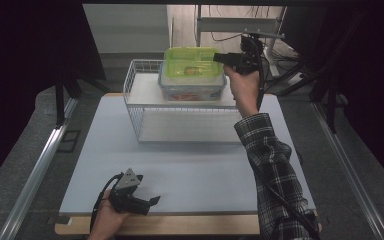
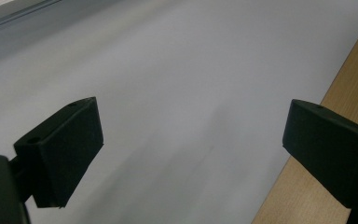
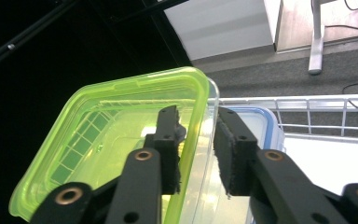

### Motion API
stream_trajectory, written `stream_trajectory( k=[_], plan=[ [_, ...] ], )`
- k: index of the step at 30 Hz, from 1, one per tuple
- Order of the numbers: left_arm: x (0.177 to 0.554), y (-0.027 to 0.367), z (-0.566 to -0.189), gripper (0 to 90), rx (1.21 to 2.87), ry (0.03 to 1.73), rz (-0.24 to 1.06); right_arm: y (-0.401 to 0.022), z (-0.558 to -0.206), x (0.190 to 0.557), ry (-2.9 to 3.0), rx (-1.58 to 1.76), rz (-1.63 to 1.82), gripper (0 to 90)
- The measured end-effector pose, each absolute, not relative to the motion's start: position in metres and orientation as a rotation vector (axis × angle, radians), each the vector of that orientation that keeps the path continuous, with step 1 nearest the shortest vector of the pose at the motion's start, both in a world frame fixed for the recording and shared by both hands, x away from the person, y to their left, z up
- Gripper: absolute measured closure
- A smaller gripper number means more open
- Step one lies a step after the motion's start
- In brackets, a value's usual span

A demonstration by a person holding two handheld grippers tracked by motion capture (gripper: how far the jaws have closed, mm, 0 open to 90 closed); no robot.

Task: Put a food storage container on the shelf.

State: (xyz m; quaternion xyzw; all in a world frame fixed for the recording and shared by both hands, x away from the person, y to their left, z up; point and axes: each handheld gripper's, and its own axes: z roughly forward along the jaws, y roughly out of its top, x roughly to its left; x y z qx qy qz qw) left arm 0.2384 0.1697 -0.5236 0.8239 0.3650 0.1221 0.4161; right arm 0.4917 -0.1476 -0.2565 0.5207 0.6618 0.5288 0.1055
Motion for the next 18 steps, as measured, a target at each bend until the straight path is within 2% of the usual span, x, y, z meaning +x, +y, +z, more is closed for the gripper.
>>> stream_trajectory(
  k=[2,3,9,13,14,18],
  plan=[
    [0.238,0.170,-0.524,4.8,2.068,0.917,0.306,-0.147,-0.257,0.493,1.946,1.539,1.560,68.6],
    [0.238,0.169,-0.524,4.8,2.069,0.916,0.306,-0.146,-0.258,0.494,1.942,1.529,1.500,62.0],
    [0.238,0.169,-0.524,4.8,2.072,0.915,0.306,-0.143,-0.255,0.493,1.946,1.486,1.453,62.9],
    [0.238,0.170,-0.524,4.8,2.069,0.916,0.306,-0.145,-0.251,0.490,1.933,1.455,1.483,53.3],
    [0.238,0.170,-0.524,4.8,2.066,0.918,0.308,-0.149,-0.248,0.488,1.943,1.426,1.505,46.7],
    [0.238,0.169,-0.524,4.8,2.064,0.920,0.305,-0.152,-0.245,0.483,1.999,1.398,1.503,40.4]
  ],
)
